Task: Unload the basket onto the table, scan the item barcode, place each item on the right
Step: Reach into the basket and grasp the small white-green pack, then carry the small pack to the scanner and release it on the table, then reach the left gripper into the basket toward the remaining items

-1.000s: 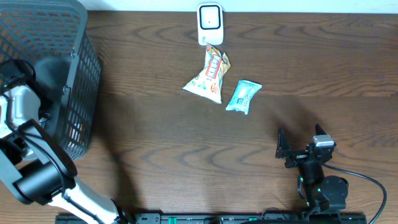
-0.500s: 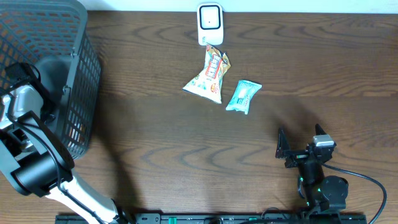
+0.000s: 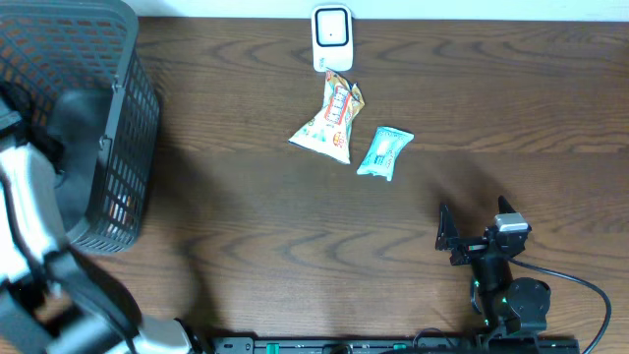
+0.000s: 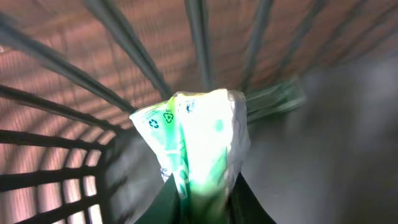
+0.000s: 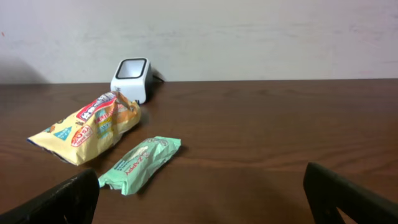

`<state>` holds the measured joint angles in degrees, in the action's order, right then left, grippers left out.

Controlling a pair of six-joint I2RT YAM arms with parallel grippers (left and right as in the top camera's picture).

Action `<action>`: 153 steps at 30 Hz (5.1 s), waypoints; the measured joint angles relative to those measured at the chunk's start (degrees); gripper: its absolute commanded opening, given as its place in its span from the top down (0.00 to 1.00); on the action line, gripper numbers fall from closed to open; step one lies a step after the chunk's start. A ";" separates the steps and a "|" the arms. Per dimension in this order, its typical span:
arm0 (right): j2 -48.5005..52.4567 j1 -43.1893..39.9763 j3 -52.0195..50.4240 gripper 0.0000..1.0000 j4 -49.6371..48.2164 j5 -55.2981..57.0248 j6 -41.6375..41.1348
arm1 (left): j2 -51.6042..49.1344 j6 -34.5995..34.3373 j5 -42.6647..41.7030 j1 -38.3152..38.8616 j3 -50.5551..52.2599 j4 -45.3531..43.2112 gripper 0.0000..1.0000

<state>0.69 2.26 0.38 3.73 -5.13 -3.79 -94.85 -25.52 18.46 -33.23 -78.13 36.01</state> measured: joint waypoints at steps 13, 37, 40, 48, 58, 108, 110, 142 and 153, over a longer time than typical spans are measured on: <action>0.00 0.00 0.00 0.01 0.00 0.00 0.00 | 26.27 -13.77 -26.32 1.20 0.00 -7.80 0.92; 0.00 0.00 0.00 0.01 0.00 0.00 0.00 | 6.19 6.36 -40.35 47.41 0.00 -24.68 0.92; 0.00 0.00 0.00 0.01 0.02 0.00 0.00 | 1.57 8.13 -40.15 50.66 0.00 -25.77 0.92; 0.00 0.00 0.00 0.01 0.02 -0.02 0.00 | -8.00 9.51 -39.47 58.01 0.00 -31.52 0.88; 0.00 0.00 0.00 0.01 0.00 0.00 0.00 | -12.66 9.90 -38.53 62.71 0.00 -33.55 0.46; 0.00 0.00 0.00 0.01 0.02 0.00 0.00 | 23.76 9.66 -34.97 -1.99 -0.04 -1.97 0.20; 0.00 0.00 0.00 0.01 0.00 0.00 0.00 | 22.58 9.44 -34.97 -4.15 -0.04 -1.09 0.20; 0.00 0.00 0.00 0.01 0.02 0.00 0.00 | -5.44 26.99 -22.73 3.17 -0.04 -1.66 0.11; 0.00 0.00 0.00 0.01 0.04 -0.02 0.00 | -5.44 31.87 -31.30 -7.87 -0.04 12.44 0.11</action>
<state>0.69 2.26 0.38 3.77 -5.15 -3.79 -100.29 6.35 -12.84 -41.10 -78.17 48.45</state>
